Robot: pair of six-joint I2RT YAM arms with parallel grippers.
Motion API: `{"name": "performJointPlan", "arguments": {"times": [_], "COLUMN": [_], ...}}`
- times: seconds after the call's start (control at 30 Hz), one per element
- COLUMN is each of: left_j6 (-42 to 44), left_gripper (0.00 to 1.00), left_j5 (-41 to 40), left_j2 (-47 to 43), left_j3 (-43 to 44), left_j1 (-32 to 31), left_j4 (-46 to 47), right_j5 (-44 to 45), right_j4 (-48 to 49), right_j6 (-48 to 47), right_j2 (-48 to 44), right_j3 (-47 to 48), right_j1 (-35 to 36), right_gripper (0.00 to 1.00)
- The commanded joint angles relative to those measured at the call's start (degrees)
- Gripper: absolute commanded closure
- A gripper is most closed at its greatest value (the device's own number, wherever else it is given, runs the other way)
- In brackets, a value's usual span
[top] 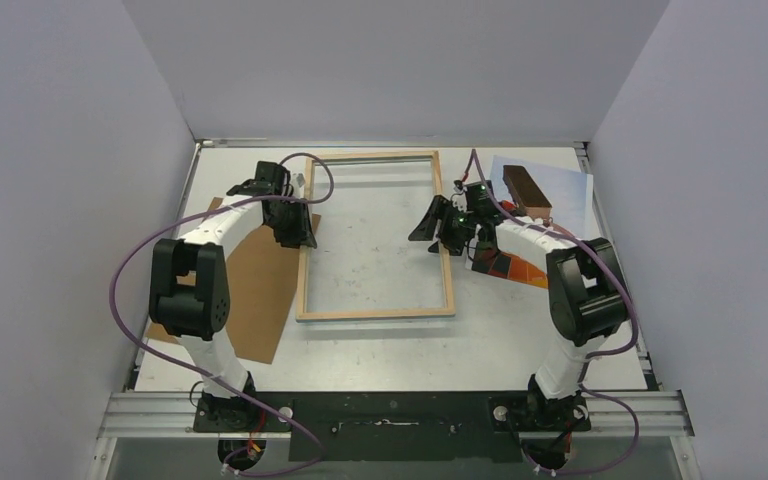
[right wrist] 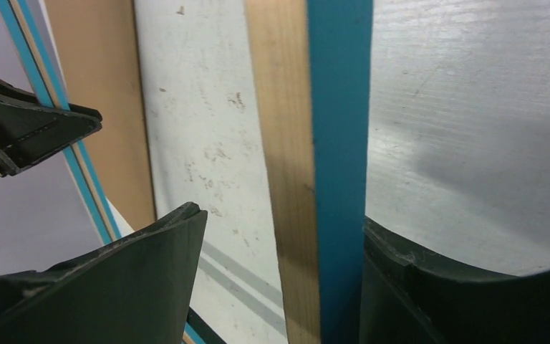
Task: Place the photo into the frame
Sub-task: Turn over the photo frame at the center of the board.
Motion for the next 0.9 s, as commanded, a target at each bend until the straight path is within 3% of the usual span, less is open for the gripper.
{"name": "performJointPlan", "arguments": {"times": [0.0, 0.4, 0.67, 0.87], "left_j6": [-2.2, -2.5, -3.1, -2.5], "left_gripper": [1.0, 1.0, 1.0, 0.84], "left_j5": [1.6, 0.1, -2.8, -4.0], "left_j2": [0.9, 4.7, 5.6, 6.4], "left_j3": [2.7, 0.7, 0.2, 0.8], "left_j1": [0.1, 0.0, -0.2, -0.7], "left_j4": [2.1, 3.3, 3.1, 2.2], "right_j5": [-0.5, 2.4, 13.5, 27.7], "right_j4": [3.9, 0.5, -7.7, -18.3], "right_j6": [-2.5, -5.9, -9.1, -10.0], "right_j2": [2.0, 3.8, -0.7, -6.6], "right_j3": [-1.3, -3.1, -1.9, 2.3], "right_j1": [-0.9, -4.0, -3.9, -4.0], "right_gripper": [0.35, 0.34, 0.31, 0.32]}}
